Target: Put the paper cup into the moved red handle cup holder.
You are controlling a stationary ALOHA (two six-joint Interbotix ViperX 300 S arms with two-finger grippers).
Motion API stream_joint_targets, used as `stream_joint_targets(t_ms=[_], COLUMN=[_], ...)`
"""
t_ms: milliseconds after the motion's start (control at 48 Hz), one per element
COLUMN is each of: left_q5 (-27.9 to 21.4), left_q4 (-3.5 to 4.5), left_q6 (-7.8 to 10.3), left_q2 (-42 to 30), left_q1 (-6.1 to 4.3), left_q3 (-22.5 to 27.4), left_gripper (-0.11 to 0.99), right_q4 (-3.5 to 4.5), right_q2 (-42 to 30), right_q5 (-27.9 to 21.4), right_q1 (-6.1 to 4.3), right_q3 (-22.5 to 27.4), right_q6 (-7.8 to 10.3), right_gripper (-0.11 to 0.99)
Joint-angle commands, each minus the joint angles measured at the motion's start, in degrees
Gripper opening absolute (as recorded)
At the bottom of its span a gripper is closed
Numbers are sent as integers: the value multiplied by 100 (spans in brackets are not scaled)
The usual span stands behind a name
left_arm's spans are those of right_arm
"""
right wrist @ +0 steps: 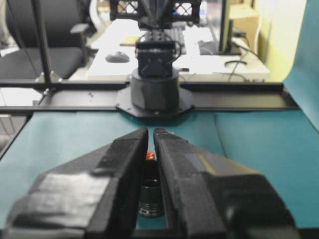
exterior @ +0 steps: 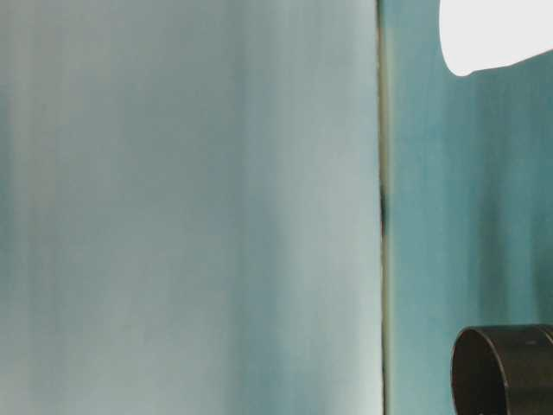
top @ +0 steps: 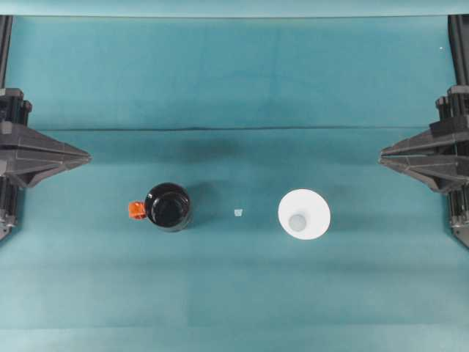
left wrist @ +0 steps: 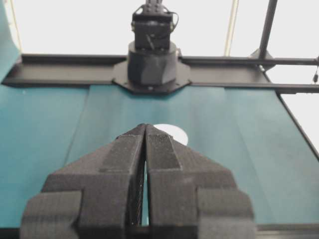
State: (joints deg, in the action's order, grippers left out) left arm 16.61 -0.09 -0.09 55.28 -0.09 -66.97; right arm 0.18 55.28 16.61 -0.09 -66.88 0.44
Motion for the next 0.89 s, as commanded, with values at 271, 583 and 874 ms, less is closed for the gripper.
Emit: stream_joint_targets(t_ms=[271, 583, 874], left_q5=[-1362, -2109, -3111], left_q4=[-44, -44, -62], left_q6=[-97, -633, -703], left_q2=[-352, -659, -773], left_q1=[-44, -141, -132], left_q3=[615, 765, 756], left_gripper=[3, 3, 3], right_q4=[-185, -193, -193], right_q2=[211, 237, 193], right_q5=[-1239, -2021, -3050], right_q1=[53, 44, 35], right_q3=[123, 141, 132], right_q6=[563, 650, 888], right_gripper=[-10, -10, -10])
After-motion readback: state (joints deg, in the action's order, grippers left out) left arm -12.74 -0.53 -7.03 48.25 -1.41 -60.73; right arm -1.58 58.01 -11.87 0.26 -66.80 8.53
